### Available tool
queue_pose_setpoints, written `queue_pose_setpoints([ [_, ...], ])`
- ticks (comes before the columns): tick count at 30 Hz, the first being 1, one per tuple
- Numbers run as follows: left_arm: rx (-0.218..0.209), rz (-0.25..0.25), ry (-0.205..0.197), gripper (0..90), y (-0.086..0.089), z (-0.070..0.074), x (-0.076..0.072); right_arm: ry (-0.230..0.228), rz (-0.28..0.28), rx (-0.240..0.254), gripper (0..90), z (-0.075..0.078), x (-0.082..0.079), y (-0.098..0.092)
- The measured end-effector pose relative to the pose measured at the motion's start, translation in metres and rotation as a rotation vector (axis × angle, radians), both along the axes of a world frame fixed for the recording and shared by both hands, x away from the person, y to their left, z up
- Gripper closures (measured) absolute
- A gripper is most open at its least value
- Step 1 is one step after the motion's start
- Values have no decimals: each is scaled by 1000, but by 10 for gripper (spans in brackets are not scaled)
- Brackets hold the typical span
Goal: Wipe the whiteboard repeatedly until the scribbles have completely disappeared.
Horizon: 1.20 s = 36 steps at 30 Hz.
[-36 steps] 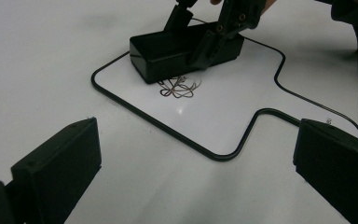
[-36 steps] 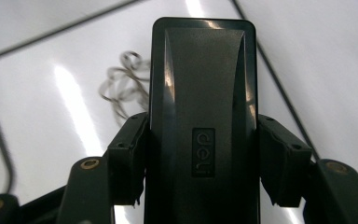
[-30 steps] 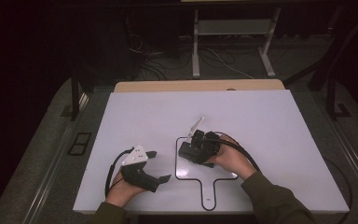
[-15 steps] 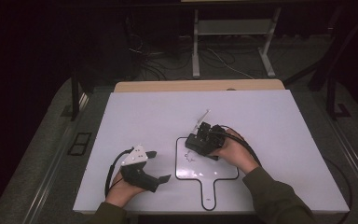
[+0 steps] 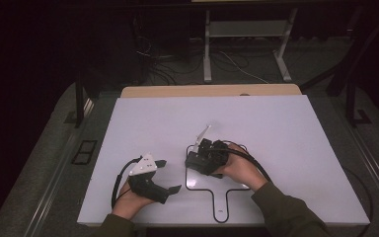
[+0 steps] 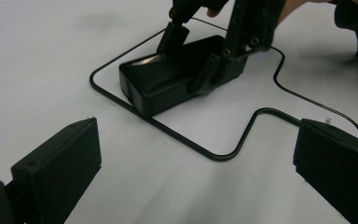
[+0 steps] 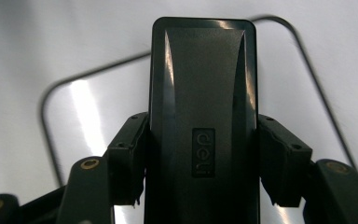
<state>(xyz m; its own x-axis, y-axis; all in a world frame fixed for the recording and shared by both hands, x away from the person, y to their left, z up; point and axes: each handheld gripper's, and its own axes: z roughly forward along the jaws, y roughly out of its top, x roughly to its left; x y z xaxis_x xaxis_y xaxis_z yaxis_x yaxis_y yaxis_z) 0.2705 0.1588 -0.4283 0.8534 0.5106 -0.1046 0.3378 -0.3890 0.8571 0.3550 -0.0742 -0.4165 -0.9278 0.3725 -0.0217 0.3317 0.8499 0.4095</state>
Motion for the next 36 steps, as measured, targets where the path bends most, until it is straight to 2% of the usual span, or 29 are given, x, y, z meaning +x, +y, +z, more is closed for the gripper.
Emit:
queue_pose_setpoints([
  [2,4,-2,-1,0,0,0,0,0,37,4,386,0,-4,6],
  [5,-2,2,0,0,0,0,0,11,43,6,386,0,-3,7],
  [12,-1,0,-1,0,0,0,0,-4,-56,-11,387,0,23,-6],
  [16,-2,-1,-1,0,0,0,0,-9,-74,-21,386,0,31,-9],
  [19,-1,0,0,0,0,0,0,1,-59,-20,386,1,23,-5],
  [20,-1,0,-1,0,0,0,0,-9,-40,-25,387,0,19,-3],
  [23,-7,3,-2,0,-1,0,-1,-3,-9,-19,386,0,7,3],
  [28,-1,1,-3,0,-2,1,-1,4,29,-29,387,1,-4,8],
  [30,-4,2,-4,0,-1,0,-1,5,20,-22,387,1,0,6],
  [33,0,0,-3,0,-1,1,-1,-1,-25,-27,387,1,13,2],
  [36,-5,2,-3,0,-1,0,0,-18,-51,-42,387,1,23,-1],
])
